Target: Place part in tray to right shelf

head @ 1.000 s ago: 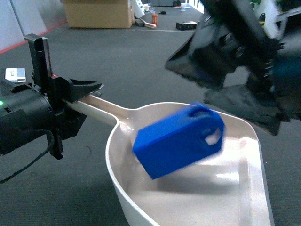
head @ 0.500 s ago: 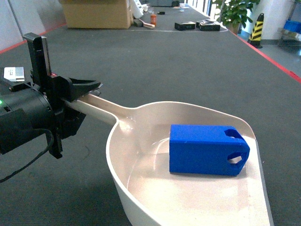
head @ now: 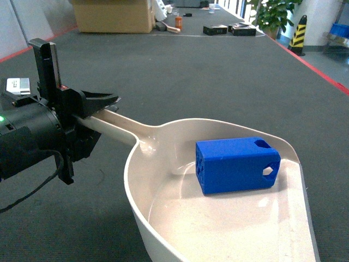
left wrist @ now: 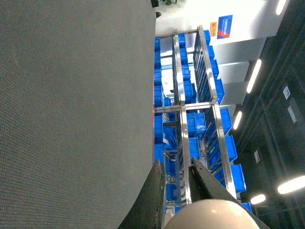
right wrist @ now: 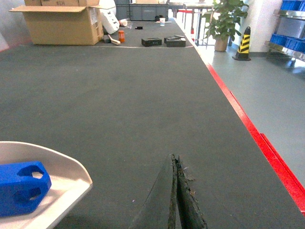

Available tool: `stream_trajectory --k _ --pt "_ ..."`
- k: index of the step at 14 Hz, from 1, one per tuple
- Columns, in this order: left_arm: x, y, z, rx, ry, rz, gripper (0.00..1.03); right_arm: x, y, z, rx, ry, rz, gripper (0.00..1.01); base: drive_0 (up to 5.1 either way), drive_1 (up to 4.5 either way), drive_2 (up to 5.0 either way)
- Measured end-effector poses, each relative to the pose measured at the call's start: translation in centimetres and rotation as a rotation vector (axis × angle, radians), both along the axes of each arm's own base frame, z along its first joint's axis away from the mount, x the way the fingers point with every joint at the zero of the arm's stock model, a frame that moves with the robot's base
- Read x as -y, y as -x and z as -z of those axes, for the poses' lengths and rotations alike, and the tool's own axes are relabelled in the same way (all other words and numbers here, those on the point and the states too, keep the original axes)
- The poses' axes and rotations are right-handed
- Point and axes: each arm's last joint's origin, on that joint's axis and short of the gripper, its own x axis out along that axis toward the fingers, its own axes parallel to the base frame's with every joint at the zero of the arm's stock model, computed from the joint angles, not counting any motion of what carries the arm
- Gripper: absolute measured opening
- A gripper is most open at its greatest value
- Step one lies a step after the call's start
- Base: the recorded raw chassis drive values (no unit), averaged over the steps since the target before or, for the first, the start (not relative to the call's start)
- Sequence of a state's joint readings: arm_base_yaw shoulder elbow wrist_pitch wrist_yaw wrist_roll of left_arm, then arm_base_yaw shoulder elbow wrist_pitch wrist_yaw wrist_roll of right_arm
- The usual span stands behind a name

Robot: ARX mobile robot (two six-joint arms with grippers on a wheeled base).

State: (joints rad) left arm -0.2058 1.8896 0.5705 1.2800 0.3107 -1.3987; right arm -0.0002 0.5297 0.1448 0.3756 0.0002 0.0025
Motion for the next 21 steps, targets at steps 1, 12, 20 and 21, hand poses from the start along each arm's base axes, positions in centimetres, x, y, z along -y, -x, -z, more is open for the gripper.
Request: stream_trajectory --k 1,12,20,21 --pt "0.0 0.0 0.0 0.0 0.0 0.0 0.13 0.0 0.4 0.5 0.002 0.0 0.0 0.02 0.0 0.0 0.0" --pt "0.0 0.0 0.0 0.0 0.0 -0.001 0.13 0.0 2.8 2.9 0.024 0.0 0.0 0.02 0.0 0.0 0.0" --pt "0.0 0.0 0.0 0.0 0.0 0.0 0.13 0.0 4.1 3.2 0.013 0.0 0.0 0.02 0.0 0.0 0.0" --pt "0.0 0.0 0.0 0.001 0.0 0.0 0.13 0.0 4.1 3.2 0.014 0.0 0.0 0.02 0.0 0.0 0.0"
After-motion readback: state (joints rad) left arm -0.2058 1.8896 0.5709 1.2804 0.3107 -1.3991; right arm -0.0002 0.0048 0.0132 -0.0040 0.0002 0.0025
